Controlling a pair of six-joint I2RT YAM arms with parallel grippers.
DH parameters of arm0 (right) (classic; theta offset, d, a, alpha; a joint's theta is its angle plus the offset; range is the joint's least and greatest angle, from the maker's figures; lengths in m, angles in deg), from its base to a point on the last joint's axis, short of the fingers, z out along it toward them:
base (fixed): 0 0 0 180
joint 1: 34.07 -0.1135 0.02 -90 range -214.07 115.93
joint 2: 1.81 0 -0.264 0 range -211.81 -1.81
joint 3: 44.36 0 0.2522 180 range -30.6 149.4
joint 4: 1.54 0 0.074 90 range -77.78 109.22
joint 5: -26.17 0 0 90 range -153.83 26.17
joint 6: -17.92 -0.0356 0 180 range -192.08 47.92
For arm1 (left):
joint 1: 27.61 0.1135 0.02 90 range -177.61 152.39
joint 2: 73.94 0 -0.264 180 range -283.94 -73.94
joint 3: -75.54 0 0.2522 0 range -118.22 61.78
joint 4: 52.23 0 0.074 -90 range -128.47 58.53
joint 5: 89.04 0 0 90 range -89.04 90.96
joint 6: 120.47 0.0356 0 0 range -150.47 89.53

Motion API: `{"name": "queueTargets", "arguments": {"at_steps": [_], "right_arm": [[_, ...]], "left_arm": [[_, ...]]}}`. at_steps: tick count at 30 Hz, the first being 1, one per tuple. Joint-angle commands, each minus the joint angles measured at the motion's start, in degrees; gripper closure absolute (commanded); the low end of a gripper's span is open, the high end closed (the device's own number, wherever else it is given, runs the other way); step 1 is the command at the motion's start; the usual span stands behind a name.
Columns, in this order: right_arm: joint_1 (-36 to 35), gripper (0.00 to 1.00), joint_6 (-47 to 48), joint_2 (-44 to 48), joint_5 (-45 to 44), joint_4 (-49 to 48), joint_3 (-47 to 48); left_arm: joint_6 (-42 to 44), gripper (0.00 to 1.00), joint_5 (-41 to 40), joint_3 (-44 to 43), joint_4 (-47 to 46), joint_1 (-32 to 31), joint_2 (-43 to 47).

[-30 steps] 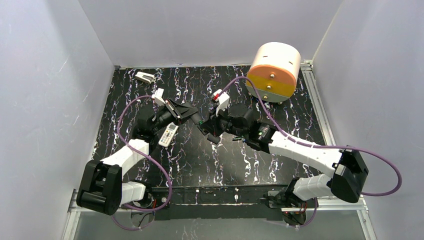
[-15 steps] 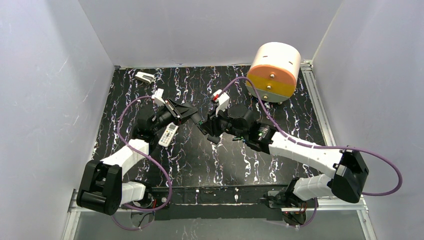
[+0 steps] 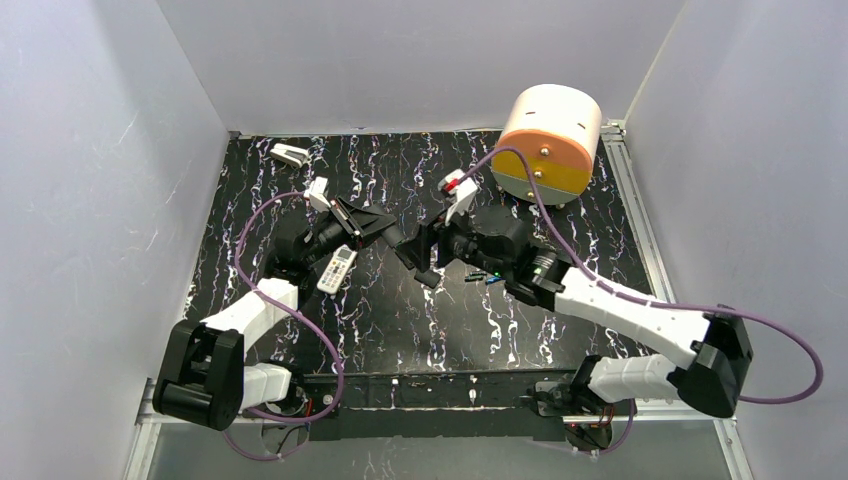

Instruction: Load the batteries into the remote control

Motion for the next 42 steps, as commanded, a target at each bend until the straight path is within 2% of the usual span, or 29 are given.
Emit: {"name": "queueTargets", "arguments": {"at_steps": [1, 5, 7, 9, 17, 21, 28, 33, 37, 40, 42], "right_arm": [[0.0, 0.21, -5.4, 7.0, -3.9, -8.3, -0.8], [0.1, 0.10, -15.6, 9.4, -16.5, -7.7, -3.0], [0.1, 0.09, -22.9, 9.1, -23.5, -5.9, -4.1], [0.5, 0.08, -29.5, 8.0, -26.7, -3.7, -4.1], [2.1, 0.01, -46.3, 5.9, -21.2, -5.0, -5.5], [3.5, 0.02, -54.3, 4.8, -13.4, -12.8, -8.4], [5.0, 0.01, -61.1, 4.1, -7.1, -20.3, -9.6], [5.5, 0.01, -61.7, 3.9, -5.7, -21.8, -9.7], [6.0, 0.02, -60.3, 2.5, -3.5, -17.9, -7.2], [6.0, 0.02, -56.7, 3.6, -6.7, -13.0, -6.2], [6.0, 0.01, -54.8, 5.5, -9.5, -13.1, -7.0]], "left_arm": [[0.2, 1.00, 1.3, -2.1, -2.2, 0.1, 1.8], [0.4, 1.00, 0.6, -2.5, -2.2, 0.1, 2.6], [0.6, 1.00, 0.2, -2.7, -2.2, 0.1, 2.9], [1.0, 1.00, -0.3, -3.2, -2.3, 0.1, 3.0], [1.5, 1.00, -1.5, -5.0, -2.2, 0.1, 2.2], [1.3, 1.00, -1.9, -6.4, -2.2, 0.1, 1.4], [0.5, 1.00, -2.3, -8.9, -2.2, 0.1, -0.6], [0.6, 1.00, -2.4, -9.9, -2.2, 0.1, -1.4], [0.9, 1.00, -2.7, -10.0, -2.2, 0.1, -1.4], [1.2, 1.00, -2.7, -10.2, -2.3, 0.1, -1.3], [1.7, 1.00, -2.5, -10.3, -2.2, 0.1, -1.1]]}}
